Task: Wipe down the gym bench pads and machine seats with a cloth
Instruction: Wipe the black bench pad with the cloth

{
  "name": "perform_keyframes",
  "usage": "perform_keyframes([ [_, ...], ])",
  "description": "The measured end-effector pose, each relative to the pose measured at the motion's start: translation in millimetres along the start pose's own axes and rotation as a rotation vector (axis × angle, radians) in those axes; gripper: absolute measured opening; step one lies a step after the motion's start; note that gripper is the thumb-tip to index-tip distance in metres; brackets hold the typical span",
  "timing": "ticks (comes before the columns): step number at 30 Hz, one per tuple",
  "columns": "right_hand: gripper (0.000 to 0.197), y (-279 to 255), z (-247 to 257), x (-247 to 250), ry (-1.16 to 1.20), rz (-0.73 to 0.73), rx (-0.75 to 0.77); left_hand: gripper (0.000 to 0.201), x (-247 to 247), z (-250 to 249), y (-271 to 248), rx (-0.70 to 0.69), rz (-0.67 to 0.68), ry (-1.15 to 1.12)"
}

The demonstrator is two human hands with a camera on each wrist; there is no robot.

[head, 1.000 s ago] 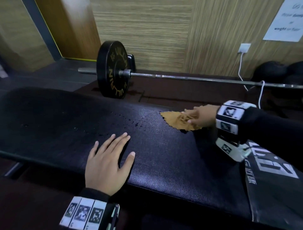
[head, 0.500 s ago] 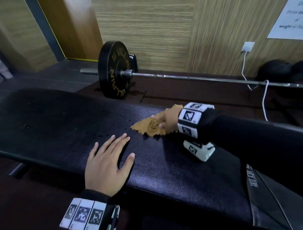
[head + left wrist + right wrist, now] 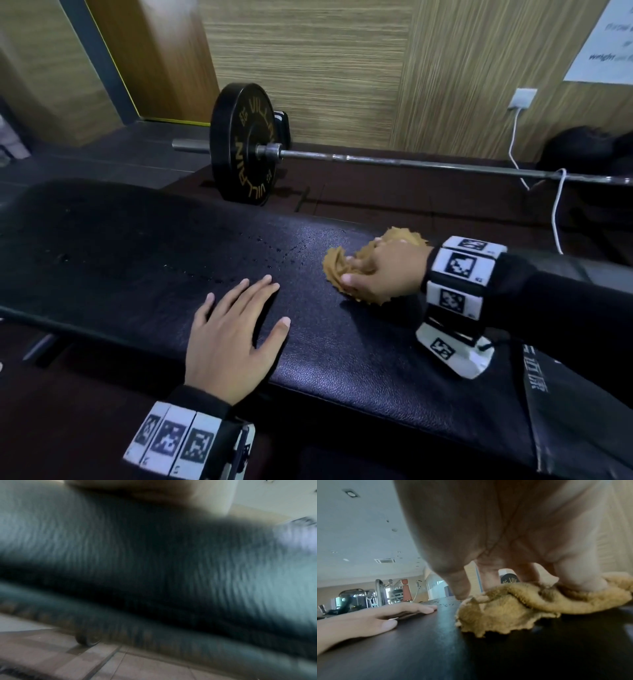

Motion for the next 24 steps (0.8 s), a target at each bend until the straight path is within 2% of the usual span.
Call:
perform_keyframes([
  [3,0.056,25.5,7.8,12.3,0.003,0.050,-0.028,0.065,3.7,12.8,5.8,0.036,0.019,0.019],
  [9,0.055,54.7,-27.1,30.5,0.155,0.058,-0.125,0.073,15.0,77.2,29.3,0.328,0.090,0.073],
  [13,0.068,44.9,-45.7,26.4,0.214,0.074,-0.212,0.079,11.5,81.4,34.0,0.358,0.079,0.076],
  [15,0.070,35.8,-57.2,20.7,0.275,0.008,-0.255,0.083,12.1,82.3,37.1,0.371,0.088,0.068],
  [18,0.051,28.1,-71.3,10.5,0.410,-0.052,-0.250,0.095,9.7,85.3,40.5,0.394,0.119,0.098],
  [20,0.039,28.0,-72.8,6.1,0.430,0.020,-0.235,0.097,7.9,85.8,41.0,0.399,0.129,0.112],
  [22,0.034,30.5,-71.9,9.2,0.452,0.070,-0.263,0.096,7.6,85.2,39.3,0.401,0.139,0.109],
  [24,0.033,37.8,-73.6,15.3,0.525,0.092,-0.210,0.095,8.4,83.2,37.3,0.405,0.161,0.107],
])
Point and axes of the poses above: each hand's wrist, its own y-axis towards the middle knuckle, its own x-axis out of the back of the hand, z = x × y, the point moved 4 cm from there along y, towards the middle knuckle, and after that the axes turned 10 degrees about z, right-handed, at the moved point
